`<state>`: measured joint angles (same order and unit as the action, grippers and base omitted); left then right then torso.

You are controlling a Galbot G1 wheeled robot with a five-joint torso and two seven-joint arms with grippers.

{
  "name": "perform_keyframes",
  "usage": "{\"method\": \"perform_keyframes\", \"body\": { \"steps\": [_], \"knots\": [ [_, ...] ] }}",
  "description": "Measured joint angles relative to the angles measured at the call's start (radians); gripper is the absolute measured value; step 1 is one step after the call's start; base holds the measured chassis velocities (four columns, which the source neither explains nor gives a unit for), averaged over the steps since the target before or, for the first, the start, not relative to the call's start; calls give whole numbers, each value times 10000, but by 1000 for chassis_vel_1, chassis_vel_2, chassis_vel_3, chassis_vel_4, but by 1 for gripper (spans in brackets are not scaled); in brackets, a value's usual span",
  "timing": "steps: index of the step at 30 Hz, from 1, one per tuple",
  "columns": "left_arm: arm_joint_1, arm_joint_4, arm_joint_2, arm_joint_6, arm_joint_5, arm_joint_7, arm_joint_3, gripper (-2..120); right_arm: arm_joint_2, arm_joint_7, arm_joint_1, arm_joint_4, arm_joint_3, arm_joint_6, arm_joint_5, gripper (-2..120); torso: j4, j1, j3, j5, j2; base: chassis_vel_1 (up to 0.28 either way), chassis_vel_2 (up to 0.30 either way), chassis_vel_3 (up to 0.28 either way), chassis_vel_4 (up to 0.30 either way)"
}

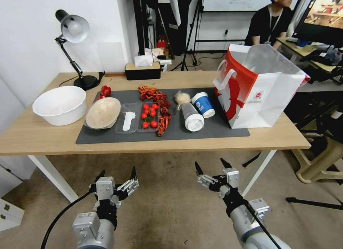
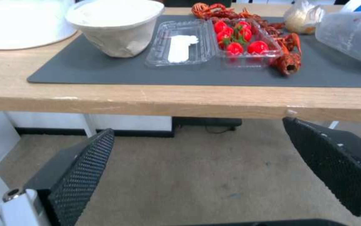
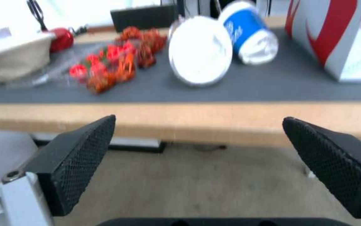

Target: Pick up the trash from the table and place it into the takeout bag.

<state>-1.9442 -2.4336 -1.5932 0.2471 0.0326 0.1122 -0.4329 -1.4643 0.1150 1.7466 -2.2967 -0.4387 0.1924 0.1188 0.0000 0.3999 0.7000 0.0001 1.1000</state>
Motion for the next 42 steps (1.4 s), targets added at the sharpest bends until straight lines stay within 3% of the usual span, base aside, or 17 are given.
{"method": "perform_keyframes", "body": {
  "steps": [8, 13, 18, 27, 36, 42],
  "knots": [
    [188, 62, 47, -24, 456, -22, -37, 100, 345, -95, -373, -295, -109, -43, 200, 100, -2, 0, 0, 1, 0, 0, 0, 0, 0],
    [425, 186, 230, 201, 708, -60, -10, 100, 996, -382, -1244, 32, -265, -474, 881, 100, -2, 2, 0, -2, 0, 0, 0, 0, 0],
    [424, 221, 268, 215, 803, -57, -157, 100, 2108, -752, -2907, 1320, 36, -1361, 2368, 100, 3, 2, 1, -1, 0, 0, 0, 0, 0],
    [319, 174, 171, 85, 819, -48, -386, 100, 2667, -869, -4816, 2857, 690, -1505, 3137, 100, -1, 2, 1, 0, 0, 0, 0, 0, 0],
    [321, 244, 26, -251, 931, -177, -466, 100, 2786, -1317, -6505, 4035, 1656, -768, 3267, 100, 1, 2, 1, -1, -1, 0, 0, 0, 0],
    [231, 224, -42, -267, 981, -214, -544, 100, 2469, -2088, -7527, 4471, 2408, 244, 3041, 100, 1, 2, 1, -2, -1, 0, 0, 0, 0]
  ]
}}
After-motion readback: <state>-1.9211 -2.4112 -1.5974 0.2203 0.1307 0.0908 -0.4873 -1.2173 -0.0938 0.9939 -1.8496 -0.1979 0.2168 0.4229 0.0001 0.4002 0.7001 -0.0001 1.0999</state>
